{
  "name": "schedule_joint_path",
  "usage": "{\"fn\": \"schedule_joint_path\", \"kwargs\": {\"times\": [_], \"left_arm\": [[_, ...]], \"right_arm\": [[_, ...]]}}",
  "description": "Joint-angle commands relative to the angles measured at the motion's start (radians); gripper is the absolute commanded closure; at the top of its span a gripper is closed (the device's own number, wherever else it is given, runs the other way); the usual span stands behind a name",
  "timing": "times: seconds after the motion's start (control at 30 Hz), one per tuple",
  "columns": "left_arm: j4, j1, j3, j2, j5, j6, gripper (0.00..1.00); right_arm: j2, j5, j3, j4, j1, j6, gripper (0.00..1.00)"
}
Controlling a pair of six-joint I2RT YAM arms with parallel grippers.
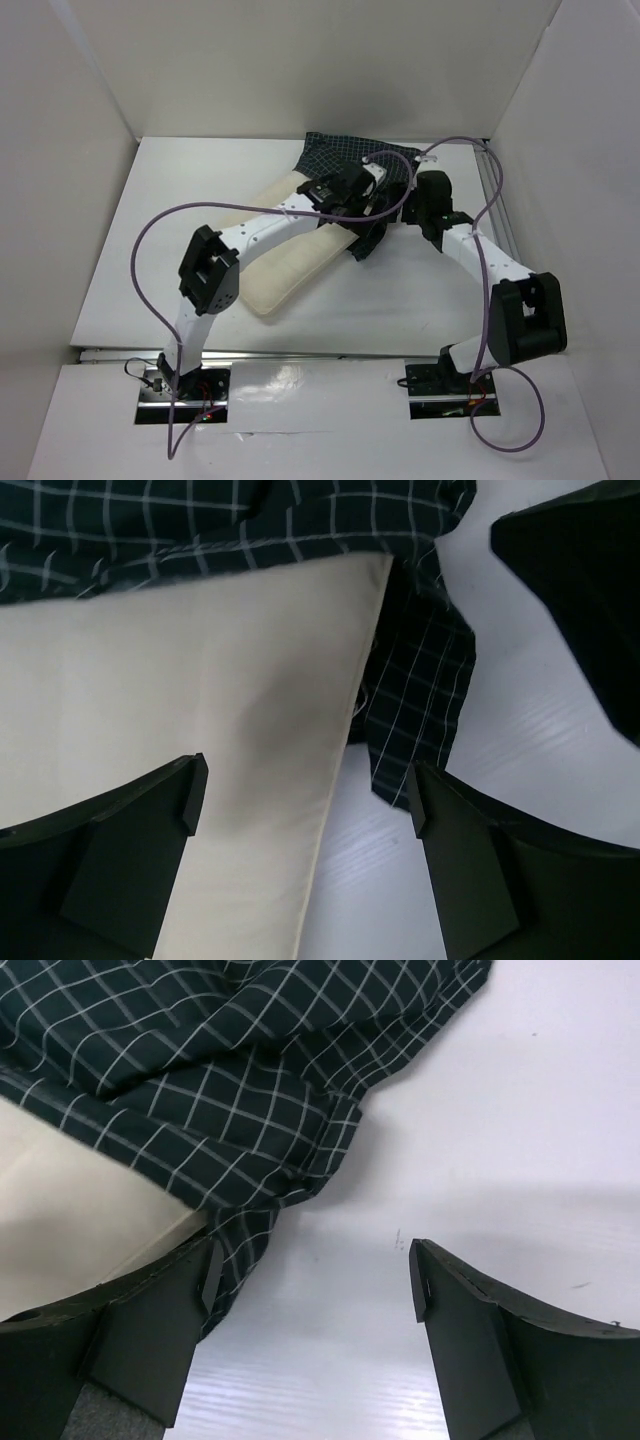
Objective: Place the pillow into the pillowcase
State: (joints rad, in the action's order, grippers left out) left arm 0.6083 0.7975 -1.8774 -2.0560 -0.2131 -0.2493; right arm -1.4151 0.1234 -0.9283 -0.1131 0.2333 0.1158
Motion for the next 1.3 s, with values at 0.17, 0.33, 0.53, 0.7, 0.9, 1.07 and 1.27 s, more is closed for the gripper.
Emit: {"fn": "schedule_joint_path", "kwargs": {"times": [0.17, 0.33, 0.53, 0.7, 0.9, 1.07, 1.27], "left_arm": [[-0.001, 0.0, -0.154, -0.17, -0.012, 0.038, 0.0], [-0.001, 0.0, -0.164, -0.205, -0.069, 0.038, 0.0], [0.008, 0.0, -0.161, -0.279, -0.08, -0.001, 0.27], [0.008, -0.023, -0.149, -0.302, -0.069, -0.048, 1.0], [-0.119, -0.046, -0.066, -0.17, -0.048, -0.103, 1.0], [-0.174, -0.046, -0.143, -0.121, 0.013, -0.186, 1.0], [-0.183, -0.046, -0.232, -0.087, 0.035, -0.289, 1.0]], "right_arm": [[-0.107, -0.243, -0.015, 0.193, -0.022, -0.093, 0.14], [-0.171, -0.275, -0.026, 0.236, -0.04, -0.105, 0.14], [-0.252, -0.369, -0.035, 0.306, -0.083, -0.036, 0.18], [-0.263, -0.413, -0.017, 0.328, -0.103, 0.011, 0.8], [-0.099, -0.609, 0.051, 0.363, -0.112, 0.039, 1.0], [-0.07, -0.876, 0.031, 0.316, -0.112, 0.03, 1.0], [-0.133, -0.97, 0.054, 0.302, -0.055, 0.03, 1.0]]}}
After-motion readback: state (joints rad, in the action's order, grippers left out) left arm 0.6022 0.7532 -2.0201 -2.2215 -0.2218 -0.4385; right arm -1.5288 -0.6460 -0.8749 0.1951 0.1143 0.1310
